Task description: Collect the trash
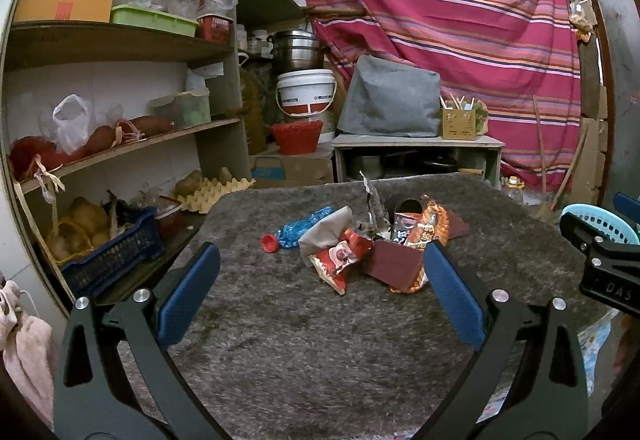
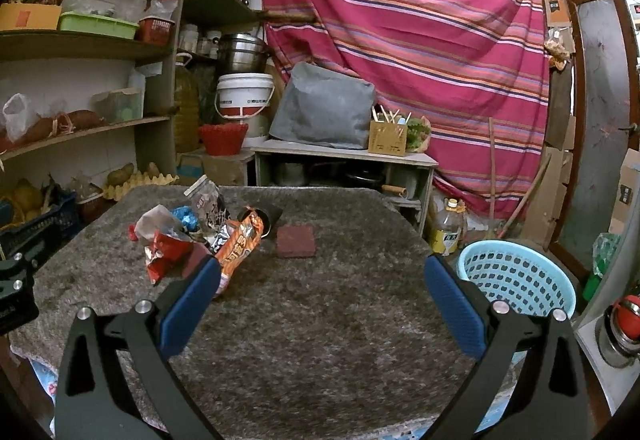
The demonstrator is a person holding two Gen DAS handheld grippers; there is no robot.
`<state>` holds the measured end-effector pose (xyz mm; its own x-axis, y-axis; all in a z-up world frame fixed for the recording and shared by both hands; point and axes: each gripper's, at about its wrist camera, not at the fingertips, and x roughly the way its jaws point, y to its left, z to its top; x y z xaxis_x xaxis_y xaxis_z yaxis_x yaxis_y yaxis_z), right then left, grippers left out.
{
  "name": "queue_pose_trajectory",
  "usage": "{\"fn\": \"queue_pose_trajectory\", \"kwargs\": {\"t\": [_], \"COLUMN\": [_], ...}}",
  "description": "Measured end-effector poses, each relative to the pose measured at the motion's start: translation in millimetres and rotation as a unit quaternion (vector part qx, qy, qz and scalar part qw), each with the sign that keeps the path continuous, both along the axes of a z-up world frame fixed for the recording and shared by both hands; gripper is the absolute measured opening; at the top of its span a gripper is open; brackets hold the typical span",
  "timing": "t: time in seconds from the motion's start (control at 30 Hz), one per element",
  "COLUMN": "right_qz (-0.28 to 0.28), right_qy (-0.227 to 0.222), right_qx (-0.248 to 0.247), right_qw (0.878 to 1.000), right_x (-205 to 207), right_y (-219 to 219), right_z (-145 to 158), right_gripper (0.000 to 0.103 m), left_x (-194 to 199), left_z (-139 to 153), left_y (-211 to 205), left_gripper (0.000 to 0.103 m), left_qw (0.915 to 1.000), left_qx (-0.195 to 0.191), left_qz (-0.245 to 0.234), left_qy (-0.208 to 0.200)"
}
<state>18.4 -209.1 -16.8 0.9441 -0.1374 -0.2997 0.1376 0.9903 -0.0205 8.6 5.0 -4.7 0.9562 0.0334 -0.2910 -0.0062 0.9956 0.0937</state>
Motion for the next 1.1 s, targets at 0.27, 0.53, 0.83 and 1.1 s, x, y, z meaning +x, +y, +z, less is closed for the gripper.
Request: {"fn": "queue_pose_trajectory", "kwargs": {"t": [0.27, 0.53, 0.83, 1.1], "right_qz": [-0.002, -0.002, -0.001, -0.001], "right_qy": [0.003, 0.006, 0.008, 0.011], "right_qx": [0.001, 0.002, 0.001, -0.001], "right_qw": [1.0, 1.0, 1.0, 1.0], "right_x": [2.8, 8.3, 12.7, 15.7], "right_y": [-0.3, 0.3, 4.8, 6.6], "right_z": [-3.6, -8.3, -15.5, -17.2], "right_gripper": [0.099, 0.099, 0.099, 0.099], "left_x": [0.8, 4.8, 12.7, 15.6], "left_z": [-5.0, -8.2, -12.5, -13.1], "left_y": [-3.8, -2.0, 4.7, 7.1], "left_gripper": [0.098, 0.098, 0.098, 0.098], "left_qw": [1.0, 0.9999, 0.9998, 0.9998], "left_qx": [0.004, 0.004, 0.002, -0.001], "left_qz": [-0.003, -0.003, 0.003, 0.002], "left_qy": [0.005, 0.012, 0.018, 0.022]}}
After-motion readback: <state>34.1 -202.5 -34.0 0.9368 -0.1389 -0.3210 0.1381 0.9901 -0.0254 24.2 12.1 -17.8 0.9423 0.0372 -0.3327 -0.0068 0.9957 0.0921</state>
